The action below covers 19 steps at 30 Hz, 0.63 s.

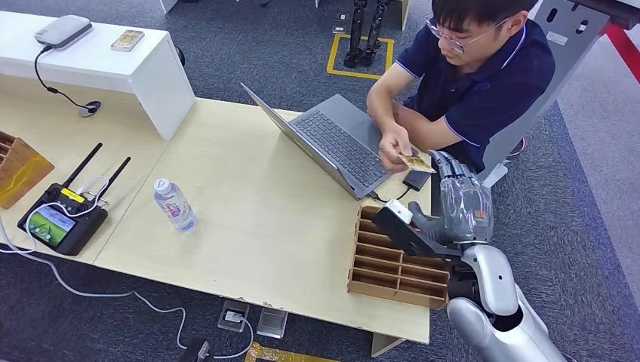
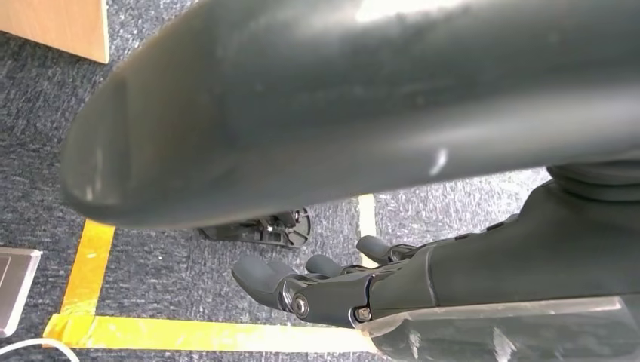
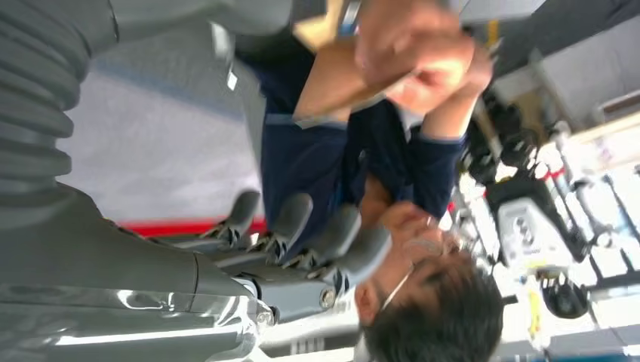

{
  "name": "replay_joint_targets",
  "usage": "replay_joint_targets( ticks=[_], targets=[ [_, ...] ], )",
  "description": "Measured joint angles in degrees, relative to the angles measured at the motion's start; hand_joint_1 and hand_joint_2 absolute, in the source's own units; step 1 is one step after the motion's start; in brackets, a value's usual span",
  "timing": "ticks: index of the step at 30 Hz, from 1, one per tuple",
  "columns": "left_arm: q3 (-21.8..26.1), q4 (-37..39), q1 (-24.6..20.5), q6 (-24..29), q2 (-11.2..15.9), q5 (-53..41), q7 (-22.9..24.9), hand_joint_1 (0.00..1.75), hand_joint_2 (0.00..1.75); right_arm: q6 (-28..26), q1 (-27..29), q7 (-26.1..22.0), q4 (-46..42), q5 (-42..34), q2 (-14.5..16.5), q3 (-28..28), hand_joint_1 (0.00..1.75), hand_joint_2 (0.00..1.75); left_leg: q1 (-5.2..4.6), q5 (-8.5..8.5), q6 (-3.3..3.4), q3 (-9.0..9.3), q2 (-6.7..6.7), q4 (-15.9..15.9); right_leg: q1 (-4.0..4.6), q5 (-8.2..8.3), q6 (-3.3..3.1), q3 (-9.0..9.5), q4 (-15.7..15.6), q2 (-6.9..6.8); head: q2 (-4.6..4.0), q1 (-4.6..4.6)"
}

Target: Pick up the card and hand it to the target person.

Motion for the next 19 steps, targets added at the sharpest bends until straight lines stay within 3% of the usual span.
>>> replay_joint_targets(
  ticks=[4, 14, 19],
  targets=[
    [0.0, 0.0, 0.0, 0.3, 0.0, 0.6, 0.2, 0.0, 0.0, -1.4, 1.4, -5.7, -0.1, -16.2, 0.1, -1.4, 0.0, 1.75, 0.0, 0.0, 0.0, 0.0, 0.0, 0.0, 0.0, 0.0, 0.0, 0.0, 0.0, 0.0, 0.0, 0.02],
    [0.0, 0.0, 0.0, 0.4, 0.0, 0.8, 0.2, 0.0, 0.0, -2.5, 2.8, -7.6, -0.6, -20.7, 0.1, -3.3, 0.0, 1.75, 0.0, 0.0, 0.0, 0.02, 0.0, 0.0, 0.0, 0.0, 0.0, 0.0, 0.0, 0.01, 0.0, 0.0],
    [0.0, 0.0, 0.0, 1.0, 0.0, 1.0, 0.3, 0.0, 0.0, -3.3, 4.7, -11.7, -1.9, -33.9, 0.0, -4.4, 0.0, 1.75, 0.0, 0.0, 0.0, 0.02, 0.0, 0.0, 0.0, 0.0, 0.0, -0.01, 0.0, 0.01, 0.0, 0.0]
  ],
)
